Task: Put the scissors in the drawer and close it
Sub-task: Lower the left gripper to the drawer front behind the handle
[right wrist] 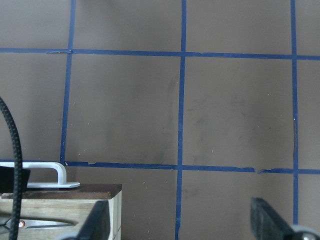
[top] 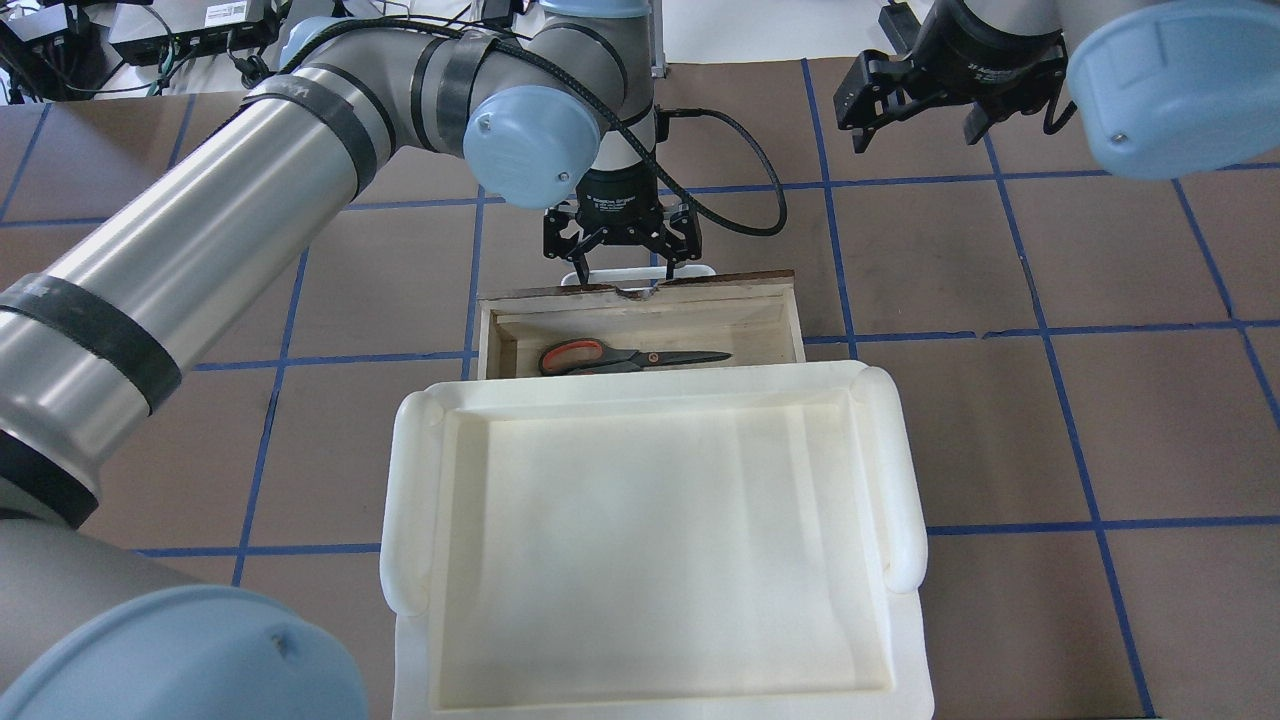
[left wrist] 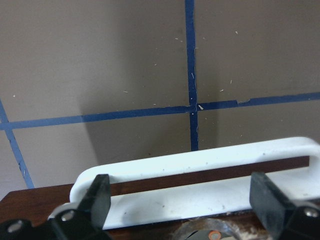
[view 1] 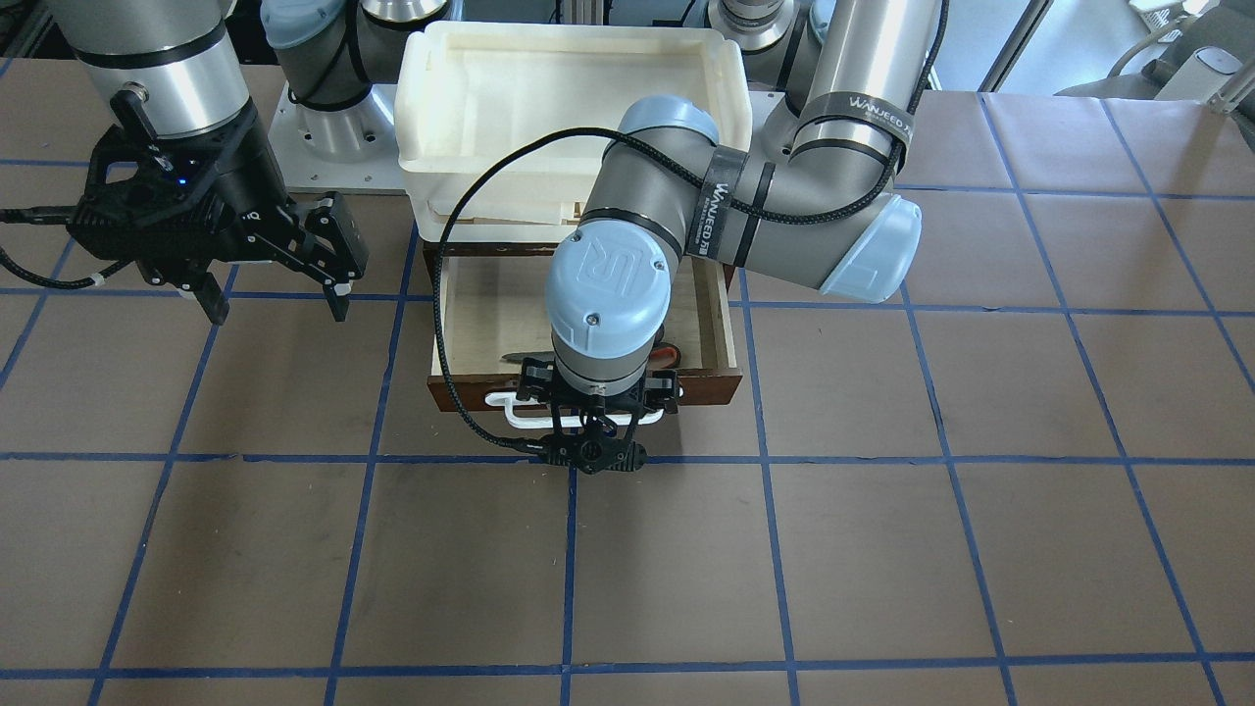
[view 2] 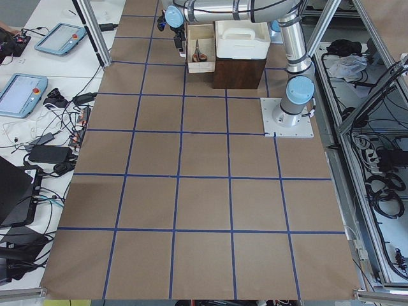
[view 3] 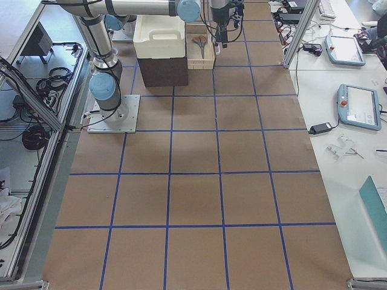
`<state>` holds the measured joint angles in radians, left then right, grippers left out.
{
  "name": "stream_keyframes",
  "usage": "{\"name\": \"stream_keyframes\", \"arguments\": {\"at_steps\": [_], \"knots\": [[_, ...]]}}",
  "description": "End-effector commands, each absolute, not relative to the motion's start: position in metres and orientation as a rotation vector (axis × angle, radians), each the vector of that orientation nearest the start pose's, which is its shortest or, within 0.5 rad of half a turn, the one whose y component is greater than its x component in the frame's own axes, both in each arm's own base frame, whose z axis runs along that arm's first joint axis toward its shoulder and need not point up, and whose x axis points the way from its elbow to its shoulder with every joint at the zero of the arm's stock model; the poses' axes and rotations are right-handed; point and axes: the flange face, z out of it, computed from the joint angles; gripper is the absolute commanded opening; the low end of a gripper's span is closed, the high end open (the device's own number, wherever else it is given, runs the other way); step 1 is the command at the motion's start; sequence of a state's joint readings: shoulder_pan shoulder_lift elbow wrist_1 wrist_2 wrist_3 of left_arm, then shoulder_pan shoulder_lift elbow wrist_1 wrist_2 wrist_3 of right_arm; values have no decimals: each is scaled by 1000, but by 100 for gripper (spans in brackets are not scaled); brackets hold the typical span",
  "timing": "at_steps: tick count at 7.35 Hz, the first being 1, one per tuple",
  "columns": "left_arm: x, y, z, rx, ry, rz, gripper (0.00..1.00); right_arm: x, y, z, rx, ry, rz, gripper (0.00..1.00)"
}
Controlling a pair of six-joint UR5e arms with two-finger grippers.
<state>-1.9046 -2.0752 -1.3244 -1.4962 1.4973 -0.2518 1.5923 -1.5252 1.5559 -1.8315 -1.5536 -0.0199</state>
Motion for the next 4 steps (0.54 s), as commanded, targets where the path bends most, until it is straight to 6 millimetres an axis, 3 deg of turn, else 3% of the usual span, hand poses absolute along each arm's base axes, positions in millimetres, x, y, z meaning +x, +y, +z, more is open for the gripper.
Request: {"name": "stream_keyframes", "arguments": {"at_steps": [1,4], "knots": [[-347,-574,325,110,3140,342,100,147,-528,498,-68,3099,-344,100],[-344,-574,325,99,3135,360,100,148,-527,493,-84,3091,-319,100]]}}
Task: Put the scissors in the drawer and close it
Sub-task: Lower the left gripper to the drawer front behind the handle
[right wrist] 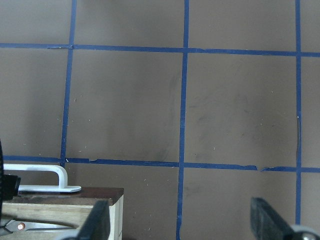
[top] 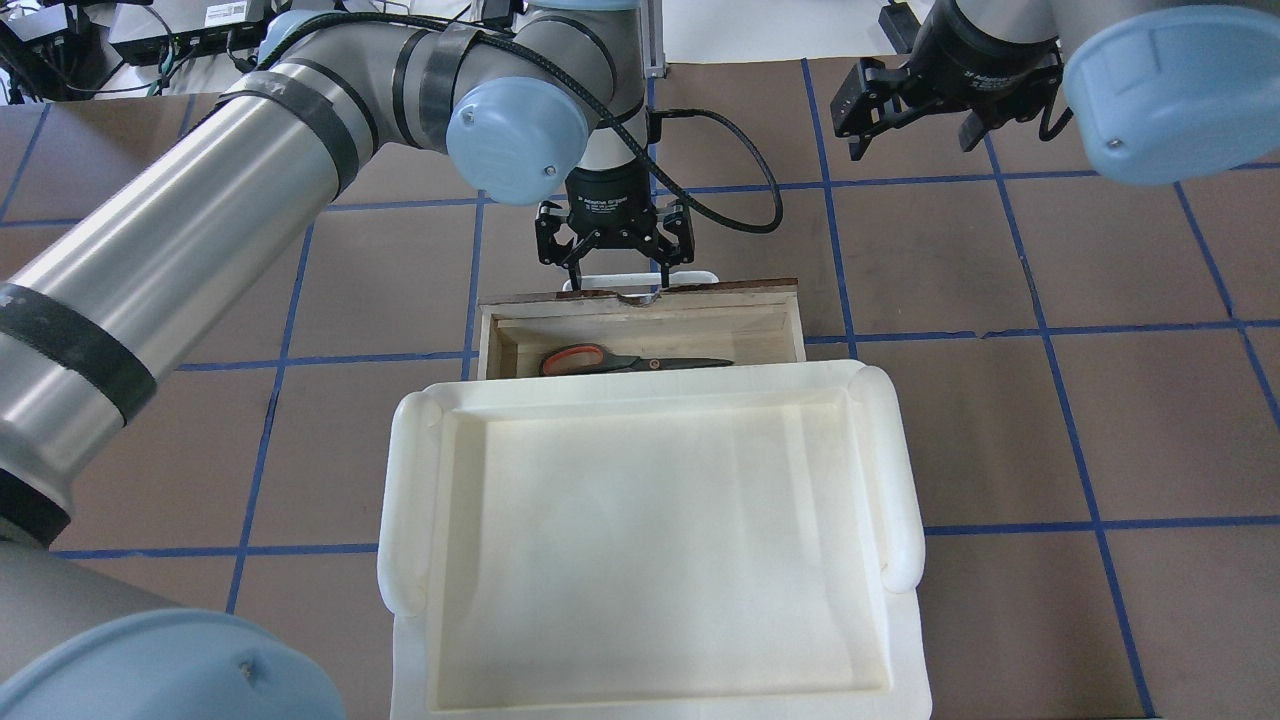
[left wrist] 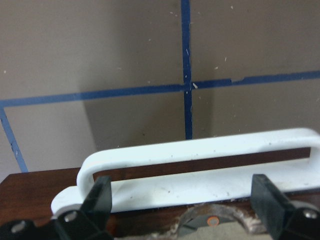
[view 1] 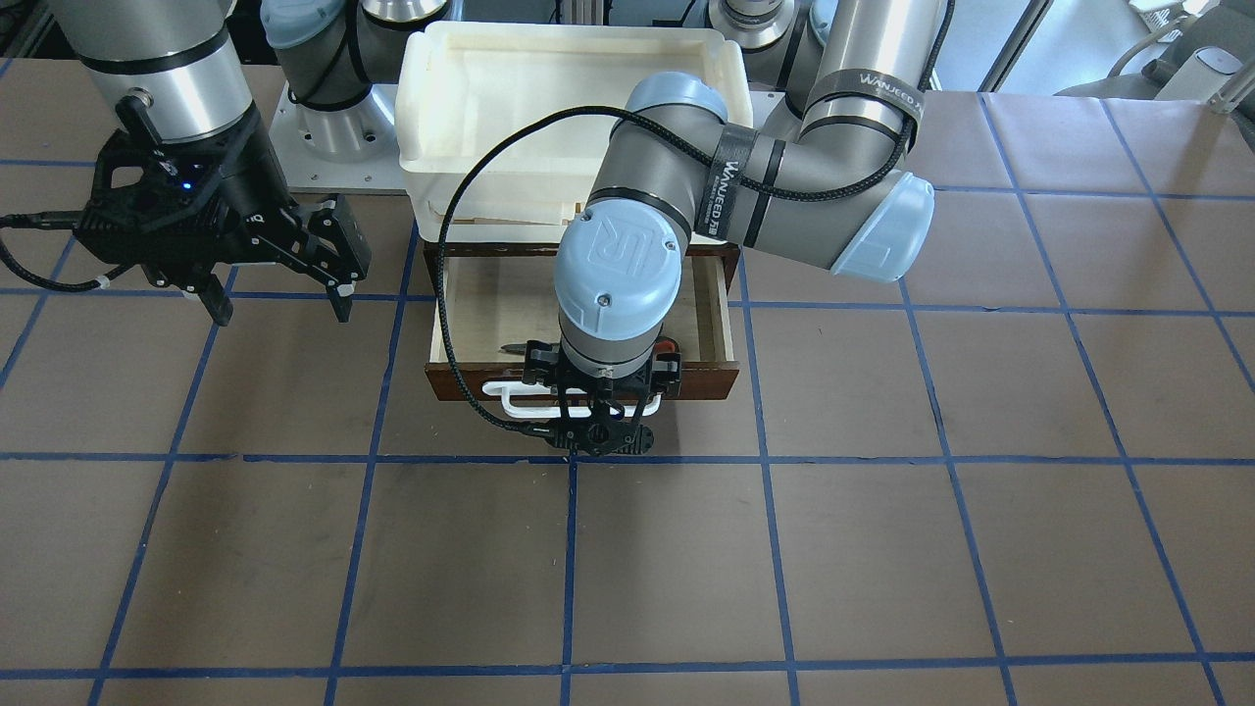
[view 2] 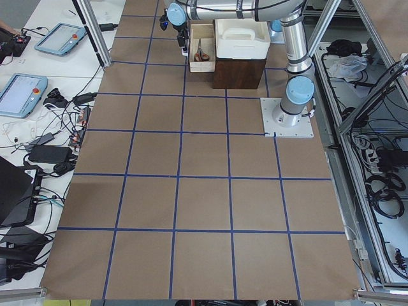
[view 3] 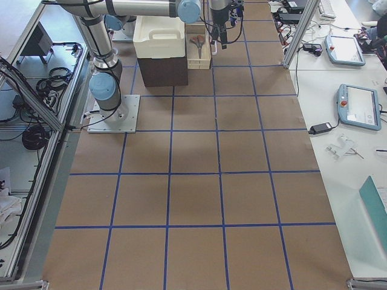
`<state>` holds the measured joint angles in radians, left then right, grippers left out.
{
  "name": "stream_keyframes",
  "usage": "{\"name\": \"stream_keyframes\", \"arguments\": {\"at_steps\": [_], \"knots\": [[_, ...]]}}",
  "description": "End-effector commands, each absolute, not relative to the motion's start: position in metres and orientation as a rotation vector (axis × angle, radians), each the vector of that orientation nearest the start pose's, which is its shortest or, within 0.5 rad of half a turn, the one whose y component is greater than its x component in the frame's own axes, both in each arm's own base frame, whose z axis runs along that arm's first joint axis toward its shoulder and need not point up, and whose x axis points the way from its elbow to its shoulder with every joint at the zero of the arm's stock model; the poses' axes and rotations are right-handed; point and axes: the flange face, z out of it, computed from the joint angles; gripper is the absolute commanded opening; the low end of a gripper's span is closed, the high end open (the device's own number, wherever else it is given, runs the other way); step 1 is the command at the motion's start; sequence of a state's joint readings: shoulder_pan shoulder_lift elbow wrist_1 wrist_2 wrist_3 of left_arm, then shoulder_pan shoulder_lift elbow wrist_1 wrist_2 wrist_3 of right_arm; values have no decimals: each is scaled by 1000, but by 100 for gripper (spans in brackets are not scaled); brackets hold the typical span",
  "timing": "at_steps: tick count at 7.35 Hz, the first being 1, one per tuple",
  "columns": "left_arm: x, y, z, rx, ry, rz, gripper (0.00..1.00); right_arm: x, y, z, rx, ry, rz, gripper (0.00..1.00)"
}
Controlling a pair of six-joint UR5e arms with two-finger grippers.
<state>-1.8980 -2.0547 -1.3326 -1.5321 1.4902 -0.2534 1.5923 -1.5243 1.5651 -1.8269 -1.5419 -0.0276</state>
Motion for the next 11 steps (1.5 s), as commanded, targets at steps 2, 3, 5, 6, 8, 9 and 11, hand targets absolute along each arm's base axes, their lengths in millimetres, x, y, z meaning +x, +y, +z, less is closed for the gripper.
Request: {"name": "stream_keyframes", "arguments": {"at_steps": [2,3,5,6,8,9,11], "knots": [[-342,-571,324,98,3119,396,100,148,-523,494,-86,3095,-317,100],[-343,-569,322,99,3122,406,100,148,-526,490,-85,3096,-308,100],[-338,-554,319,94,3090,493,100,148,-527,488,-81,3093,-300,100],[-335,-548,322,89,3080,536,100,148,-529,488,-86,3094,-310,100],[-334,-542,318,74,3059,585,100,147,-527,488,-83,3097,-296,100],[-336,-537,317,76,3050,613,100,147,-525,490,-80,3099,-301,100],[-337,-525,322,69,3046,689,100,146,-525,492,-80,3102,-310,100]]}}
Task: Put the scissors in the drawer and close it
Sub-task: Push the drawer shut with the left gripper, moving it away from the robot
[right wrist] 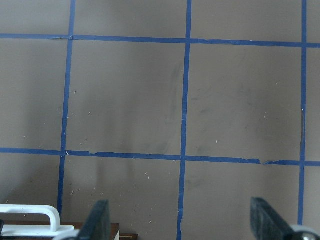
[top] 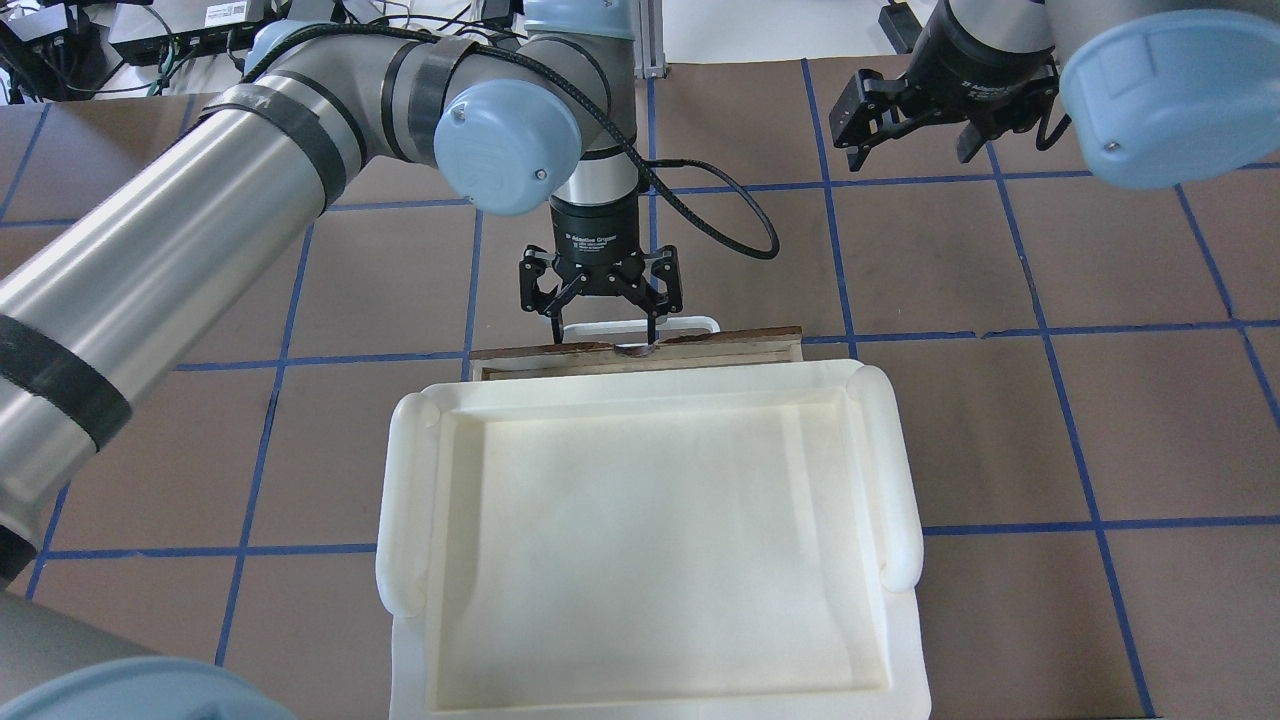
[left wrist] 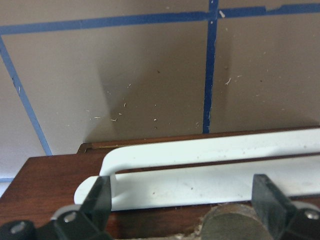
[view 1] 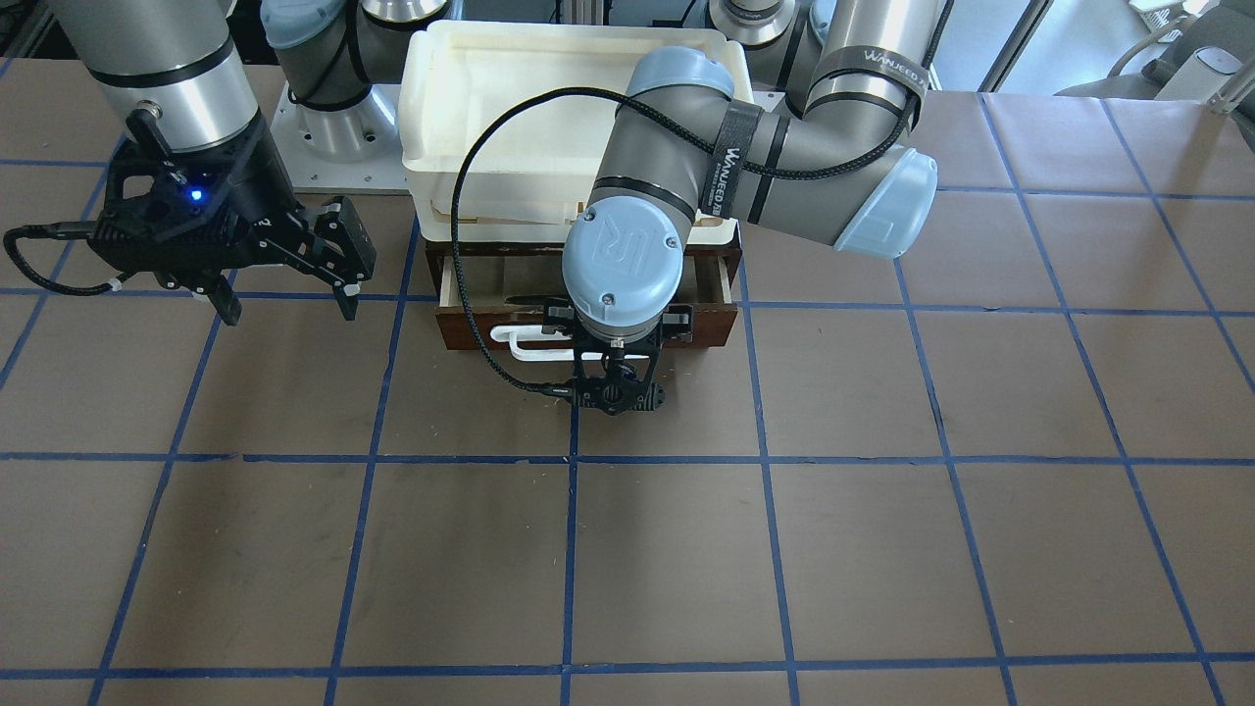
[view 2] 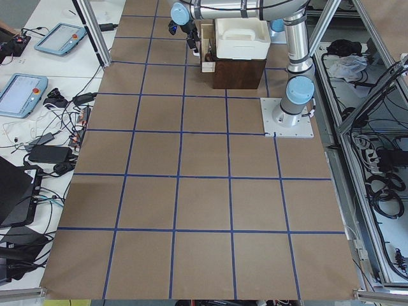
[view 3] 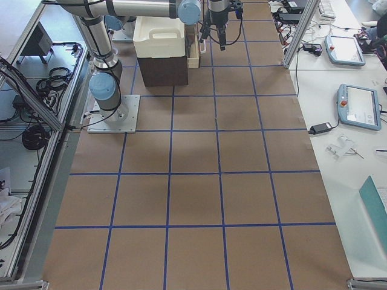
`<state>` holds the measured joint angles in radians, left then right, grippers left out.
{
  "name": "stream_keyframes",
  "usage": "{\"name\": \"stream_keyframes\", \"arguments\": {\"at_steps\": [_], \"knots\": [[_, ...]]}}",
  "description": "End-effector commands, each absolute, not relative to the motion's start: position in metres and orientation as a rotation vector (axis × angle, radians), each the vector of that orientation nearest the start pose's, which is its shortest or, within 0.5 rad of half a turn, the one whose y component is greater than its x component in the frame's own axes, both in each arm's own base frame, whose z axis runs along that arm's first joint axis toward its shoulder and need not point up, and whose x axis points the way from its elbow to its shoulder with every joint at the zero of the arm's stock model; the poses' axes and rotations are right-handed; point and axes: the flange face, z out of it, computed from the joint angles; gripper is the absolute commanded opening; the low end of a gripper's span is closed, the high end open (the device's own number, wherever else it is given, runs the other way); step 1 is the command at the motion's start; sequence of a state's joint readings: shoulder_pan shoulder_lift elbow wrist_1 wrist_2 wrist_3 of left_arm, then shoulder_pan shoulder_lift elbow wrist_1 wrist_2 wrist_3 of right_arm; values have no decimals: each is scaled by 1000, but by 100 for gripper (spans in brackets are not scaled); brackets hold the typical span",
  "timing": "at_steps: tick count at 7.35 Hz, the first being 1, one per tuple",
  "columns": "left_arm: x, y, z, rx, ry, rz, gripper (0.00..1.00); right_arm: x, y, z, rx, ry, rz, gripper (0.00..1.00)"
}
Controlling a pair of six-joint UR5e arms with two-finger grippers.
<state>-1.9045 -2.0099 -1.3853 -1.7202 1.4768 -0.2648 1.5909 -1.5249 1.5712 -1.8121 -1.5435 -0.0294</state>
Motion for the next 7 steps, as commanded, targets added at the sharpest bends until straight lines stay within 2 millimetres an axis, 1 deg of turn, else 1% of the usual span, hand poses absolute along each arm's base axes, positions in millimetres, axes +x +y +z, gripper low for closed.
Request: {"name": "stream_keyframes", "arguments": {"at_steps": [1,2,3,5,6,7], "knots": [[-339,-518,329,65,3057,716,100,146,-525,493,-82,3106,-313,100],[-345,-512,322,77,3045,760,100,146,-525,492,-82,3106,-311,100],[-348,-503,321,95,3034,770,100,145,-524,493,-81,3111,-311,100],[-351,-502,310,91,3029,800,100,144,-525,493,-81,3110,-311,100],[-355,-498,312,90,3043,818,100,144,-524,492,-81,3110,-309,100],[-358,-495,304,76,3052,863,100,144,-525,493,-84,3110,-311,100]]}}
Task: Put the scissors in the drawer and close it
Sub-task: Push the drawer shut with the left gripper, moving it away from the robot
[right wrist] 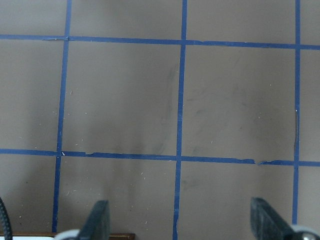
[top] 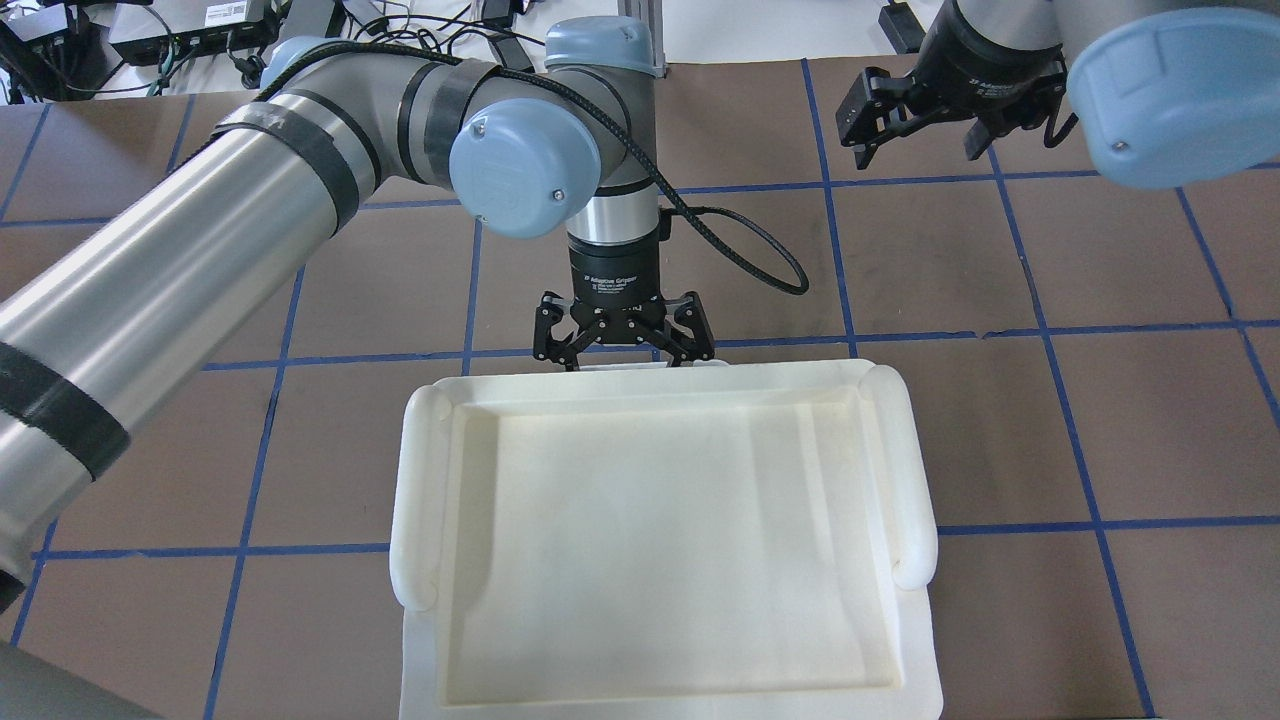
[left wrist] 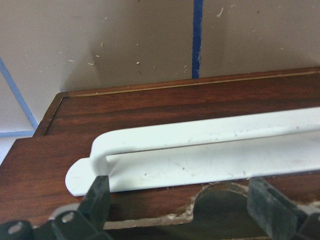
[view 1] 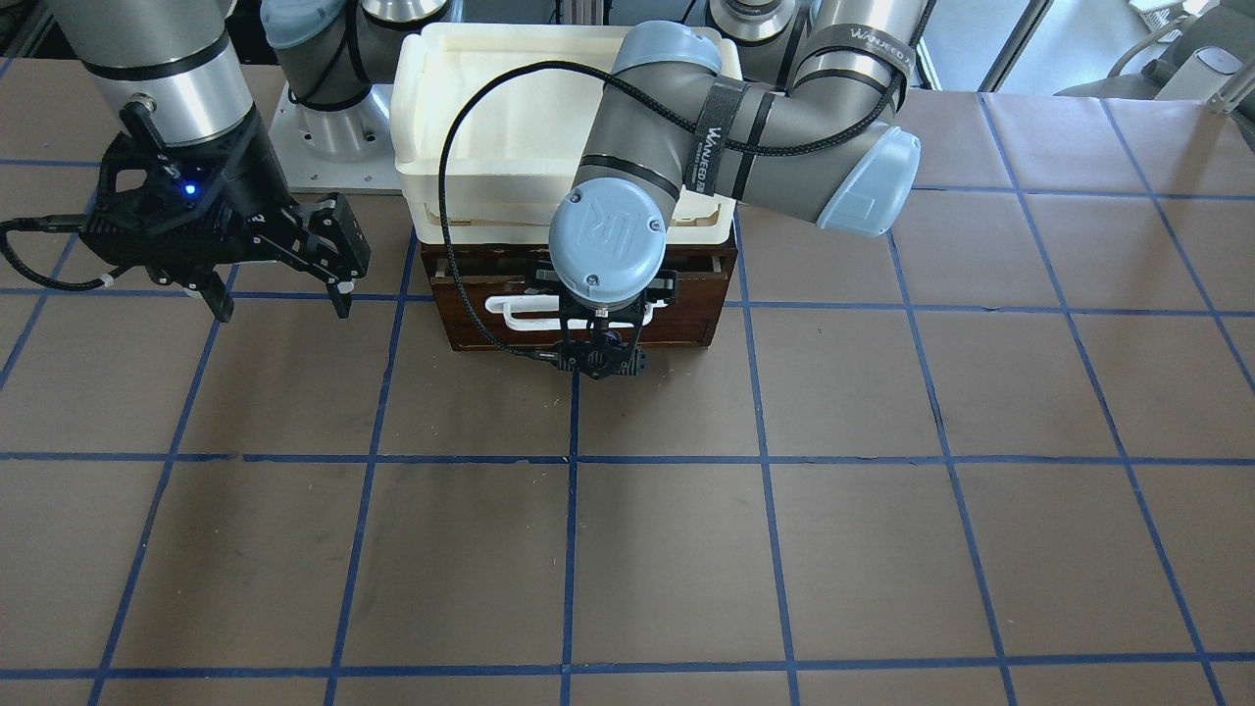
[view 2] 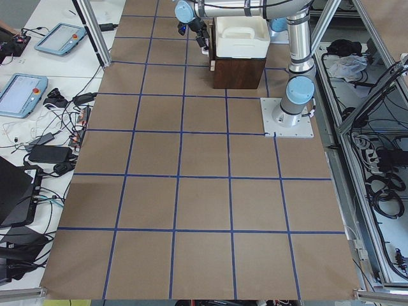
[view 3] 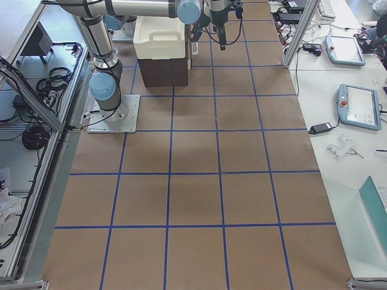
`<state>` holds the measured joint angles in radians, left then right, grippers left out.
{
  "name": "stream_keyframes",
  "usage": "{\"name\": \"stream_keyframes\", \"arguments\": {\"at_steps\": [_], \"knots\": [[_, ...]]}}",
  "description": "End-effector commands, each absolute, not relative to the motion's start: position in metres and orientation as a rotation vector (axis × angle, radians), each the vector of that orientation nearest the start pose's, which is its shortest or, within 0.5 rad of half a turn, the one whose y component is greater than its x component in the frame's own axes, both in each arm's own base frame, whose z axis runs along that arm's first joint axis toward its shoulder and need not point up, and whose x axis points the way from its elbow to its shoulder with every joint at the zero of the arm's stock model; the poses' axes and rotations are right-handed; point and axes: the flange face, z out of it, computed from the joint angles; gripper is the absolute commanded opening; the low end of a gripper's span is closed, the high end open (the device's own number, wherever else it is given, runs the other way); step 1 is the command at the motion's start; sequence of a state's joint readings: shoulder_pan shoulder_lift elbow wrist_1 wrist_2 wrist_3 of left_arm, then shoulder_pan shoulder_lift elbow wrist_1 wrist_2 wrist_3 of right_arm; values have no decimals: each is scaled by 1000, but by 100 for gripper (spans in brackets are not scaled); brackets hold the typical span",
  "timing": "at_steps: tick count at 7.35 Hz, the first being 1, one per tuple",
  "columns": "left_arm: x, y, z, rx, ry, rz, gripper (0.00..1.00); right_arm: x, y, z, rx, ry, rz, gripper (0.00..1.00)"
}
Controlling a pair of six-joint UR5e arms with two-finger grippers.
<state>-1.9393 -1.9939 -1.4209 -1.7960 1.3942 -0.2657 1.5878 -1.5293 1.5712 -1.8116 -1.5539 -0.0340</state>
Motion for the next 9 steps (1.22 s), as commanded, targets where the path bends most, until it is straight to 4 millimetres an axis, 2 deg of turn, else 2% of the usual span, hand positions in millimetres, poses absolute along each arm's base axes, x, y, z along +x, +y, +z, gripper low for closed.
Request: {"name": "stream_keyframes", "arguments": {"at_steps": [1,2,4,5,6,8,9], "knots": [[-359,-492,300,27,3056,893,100,144,-525,493,-84,3110,-311,100],[-359,-492,294,12,3047,919,100,144,-524,492,-84,3110,-309,100],[-354,-491,304,-2,3055,910,100,144,-524,493,-84,3109,-309,100],[-352,-490,309,-46,3082,975,100,144,-523,494,-84,3108,-314,100],[-343,-497,308,-82,3093,988,100,144,-523,494,-84,3108,-314,100],[-339,-503,317,-76,3099,944,100,145,-523,494,-86,3110,-314,100],[-327,-513,323,-54,3064,858,100,145,-523,494,-86,3110,-314,100]]}}
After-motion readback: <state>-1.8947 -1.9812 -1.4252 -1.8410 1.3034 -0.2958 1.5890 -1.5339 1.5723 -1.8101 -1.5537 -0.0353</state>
